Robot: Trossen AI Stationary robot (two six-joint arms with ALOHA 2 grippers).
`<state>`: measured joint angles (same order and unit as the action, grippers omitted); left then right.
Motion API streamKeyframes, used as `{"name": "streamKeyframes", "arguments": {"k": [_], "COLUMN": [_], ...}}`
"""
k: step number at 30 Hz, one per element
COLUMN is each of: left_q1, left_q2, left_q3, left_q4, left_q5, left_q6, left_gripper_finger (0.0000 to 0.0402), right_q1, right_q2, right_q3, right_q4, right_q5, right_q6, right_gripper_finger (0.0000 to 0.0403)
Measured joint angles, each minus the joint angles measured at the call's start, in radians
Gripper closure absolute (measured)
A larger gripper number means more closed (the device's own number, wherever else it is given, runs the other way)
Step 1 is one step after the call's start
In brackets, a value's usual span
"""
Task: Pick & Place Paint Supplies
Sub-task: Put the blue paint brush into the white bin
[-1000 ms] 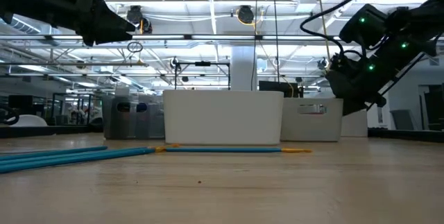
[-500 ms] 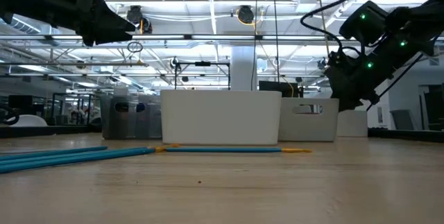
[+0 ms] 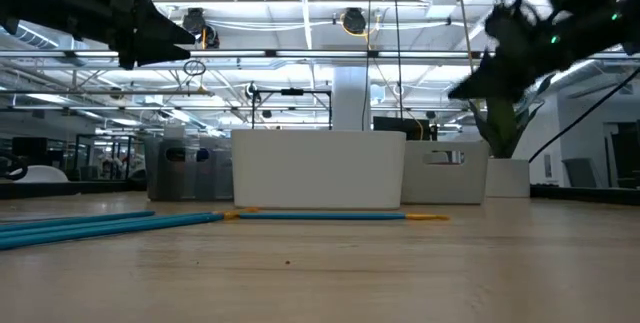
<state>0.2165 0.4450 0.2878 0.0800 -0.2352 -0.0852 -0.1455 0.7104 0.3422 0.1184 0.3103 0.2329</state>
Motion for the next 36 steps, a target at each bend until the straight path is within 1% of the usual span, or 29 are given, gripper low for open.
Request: {"name": "streamKeyframes", "arguments": {"k": [3, 7, 10, 12, 14, 17, 20, 23, 25, 29, 33, 36], "left_q1": [0.000, 0.000, 0.000, 0.000, 0.000, 0.000, 0.000, 0.000, 0.000, -0.003, -0.004, -0.004], "left_q2": [0.000, 0.000, 0.000, 0.000, 0.000, 0.000, 0.000, 0.000, 0.000, 0.000, 0.000, 0.000], "left_q3": [0.000, 0.000, 0.000, 0.000, 0.000, 0.000, 0.000, 0.000, 0.000, 0.000, 0.000, 0.000], "left_q4": [0.000, 0.001, 0.020, 0.051, 0.076, 0.094, 0.101, 0.103, 0.103, 0.076, 0.067, 0.067], "left_q5": [0.000, 0.000, 0.000, 0.001, 0.001, 0.001, 0.001, 0.001, 0.001, 0.010, 0.010, 0.010], "left_q6": [-0.001, -0.006, -0.036, -0.076, -0.122, -0.175, -0.189, -0.219, -0.257, -0.289, -0.280, -0.272], "left_gripper_finger": [0.0133, 0.0133, 0.0133, 0.0133, 0.0133, 0.0133, 0.0133, 0.0133, 0.0133, 0.0133, 0.0133, 0.0133], "right_q1": [0.152, 0.337, 0.452, 0.517, 0.562, 0.597, 0.615, 0.619, 0.619, 0.619, 0.619, 0.619], "right_q2": [0.018, 0.113, 0.229, 0.325, 0.420, 0.554, 0.680, 0.773, 0.819, 0.892, 0.967, 1.024], "right_q3": [0.001, 0.001, 0.003, 0.018, 0.057, 0.146, 0.220, 0.254, 0.256, 0.256, 0.257, 0.257], "right_q4": [0.130, 0.320, 0.420, 0.445, 0.446, 0.424, 0.399, 0.366, 0.364, 0.368, 0.395, 0.397], "right_q5": [0.000, 0.018, 0.099, 0.166, 0.219, 0.214, 0.210, 0.209, 0.209, 0.196, 0.129, 0.102], "right_q6": [-0.051, -0.066, -0.064, -0.057, -0.014, 0.018, 0.007, -0.027, -0.032, 0.041, 0.097, 0.121], "right_gripper_finger": [0.0402, 0.0402, 0.0402, 0.0400, 0.0390, 0.0357, 0.0307, 0.0262, 0.0242, 0.0232, 0.0243, 0.0253]}}
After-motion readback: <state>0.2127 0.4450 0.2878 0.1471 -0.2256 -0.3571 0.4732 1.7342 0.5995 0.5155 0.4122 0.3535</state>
